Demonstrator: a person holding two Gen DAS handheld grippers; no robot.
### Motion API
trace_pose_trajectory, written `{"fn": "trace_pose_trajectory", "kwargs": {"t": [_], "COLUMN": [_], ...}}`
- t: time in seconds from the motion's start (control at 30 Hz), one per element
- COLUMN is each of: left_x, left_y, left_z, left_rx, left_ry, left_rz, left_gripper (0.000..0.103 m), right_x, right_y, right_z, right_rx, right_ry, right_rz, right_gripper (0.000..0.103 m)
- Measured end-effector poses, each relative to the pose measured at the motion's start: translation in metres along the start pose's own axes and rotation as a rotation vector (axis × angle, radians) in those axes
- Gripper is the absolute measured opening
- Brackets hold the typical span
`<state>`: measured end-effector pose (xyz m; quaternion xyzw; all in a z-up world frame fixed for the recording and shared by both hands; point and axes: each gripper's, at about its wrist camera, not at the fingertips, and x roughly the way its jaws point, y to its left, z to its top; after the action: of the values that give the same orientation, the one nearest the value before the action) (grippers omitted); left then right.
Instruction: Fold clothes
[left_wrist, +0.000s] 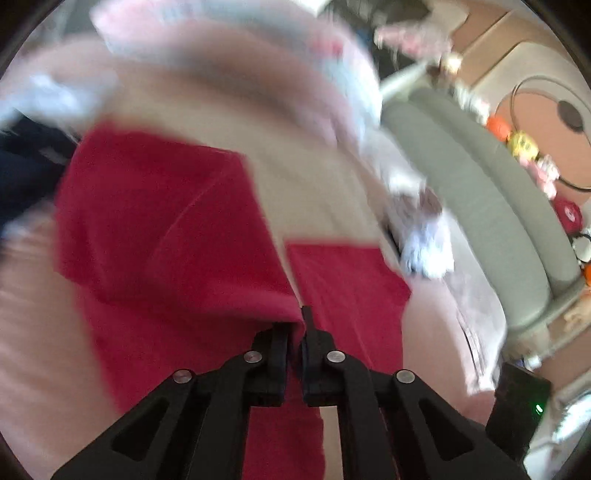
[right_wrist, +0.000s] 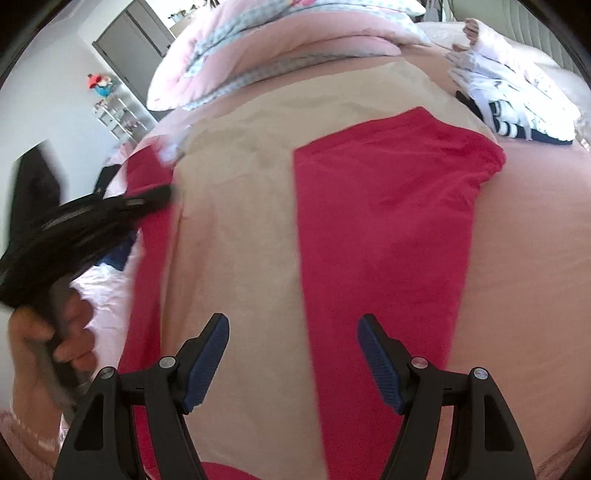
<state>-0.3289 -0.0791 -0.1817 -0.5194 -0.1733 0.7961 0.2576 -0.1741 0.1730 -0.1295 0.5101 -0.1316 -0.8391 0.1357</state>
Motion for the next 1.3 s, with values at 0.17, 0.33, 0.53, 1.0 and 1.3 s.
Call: {"fn": "trace_pose_trajectory", "kwargs": {"t": [0.17, 0.33, 0.53, 1.0, 1.3], "left_x": [-0.030, -0.098, -0.085, -0.029, -0.062], "left_y": [0.014, 0.039, 0.069, 0.062, 0.098], "left_z": [-0.005, -0.016, 0.013, 0.052, 0.069], "left_rx": [0.007, 0.034, 0.164, 0.289, 0.148], "left_ry": [-0.088, -0.266, -0.250, 0.087, -0.097], "left_rz": [-0.016, -0.084, 0.270, -0.116, 0.024], "left_gripper": [0.022, 0.065, 0.040, 0.035, 0.035], "right_x": [0.004, 0.022, 0.070, 0.071, 0.121], "right_y": [0.000, 0.022, 0.054, 0.062, 0.086], "right_z": [0.004, 0.038, 0.070, 0.092, 0.108], "right_rx": [-0.033, -0.073, -0.141, -0.246, -0.336], "right_ry": [0.018, 0.023, 0.071, -0.025, 0.058], "right_rz": [0.047, 0.124, -0.003, -0.166, -0.245], "right_gripper": [0.072, 0.072, 0.072, 0.072, 0.072]}}
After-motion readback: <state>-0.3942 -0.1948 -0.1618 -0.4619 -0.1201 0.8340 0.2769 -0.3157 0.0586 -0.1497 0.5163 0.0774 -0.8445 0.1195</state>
